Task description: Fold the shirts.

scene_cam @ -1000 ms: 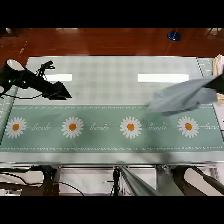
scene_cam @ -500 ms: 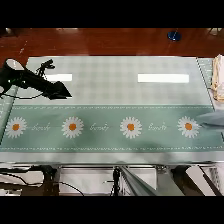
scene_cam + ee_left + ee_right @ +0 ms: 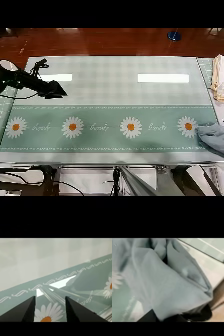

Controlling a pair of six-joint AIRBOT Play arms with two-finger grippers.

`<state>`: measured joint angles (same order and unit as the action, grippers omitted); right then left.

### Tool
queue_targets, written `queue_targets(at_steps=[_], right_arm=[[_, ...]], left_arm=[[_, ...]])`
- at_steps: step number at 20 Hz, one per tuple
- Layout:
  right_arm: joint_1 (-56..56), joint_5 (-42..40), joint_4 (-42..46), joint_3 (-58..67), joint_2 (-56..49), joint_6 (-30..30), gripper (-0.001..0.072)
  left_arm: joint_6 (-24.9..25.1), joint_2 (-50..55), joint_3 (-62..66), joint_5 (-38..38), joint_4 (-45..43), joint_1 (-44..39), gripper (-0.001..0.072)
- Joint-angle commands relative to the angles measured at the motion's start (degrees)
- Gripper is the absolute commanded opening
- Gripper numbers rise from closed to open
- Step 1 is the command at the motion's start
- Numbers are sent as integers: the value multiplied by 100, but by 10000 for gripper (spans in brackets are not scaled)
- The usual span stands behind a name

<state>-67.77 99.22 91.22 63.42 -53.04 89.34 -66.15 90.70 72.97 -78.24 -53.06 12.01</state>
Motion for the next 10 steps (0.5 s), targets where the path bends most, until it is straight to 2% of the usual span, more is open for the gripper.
queue_targets(at_steps=[1, 6, 10], right_arm=[[-654, 750, 772, -750, 4, -205, 30], [-1325, 306, 1102, -1436, 4, -313, 32], [-1322, -107, 2157, -1663, 2, -297, 32]], left_arm=[[11, -2, 7, 55, -4, 319, 451], [11, -2, 7, 59, -2, 608, 451], [98, -2, 15, -153, -4, 625, 451]])
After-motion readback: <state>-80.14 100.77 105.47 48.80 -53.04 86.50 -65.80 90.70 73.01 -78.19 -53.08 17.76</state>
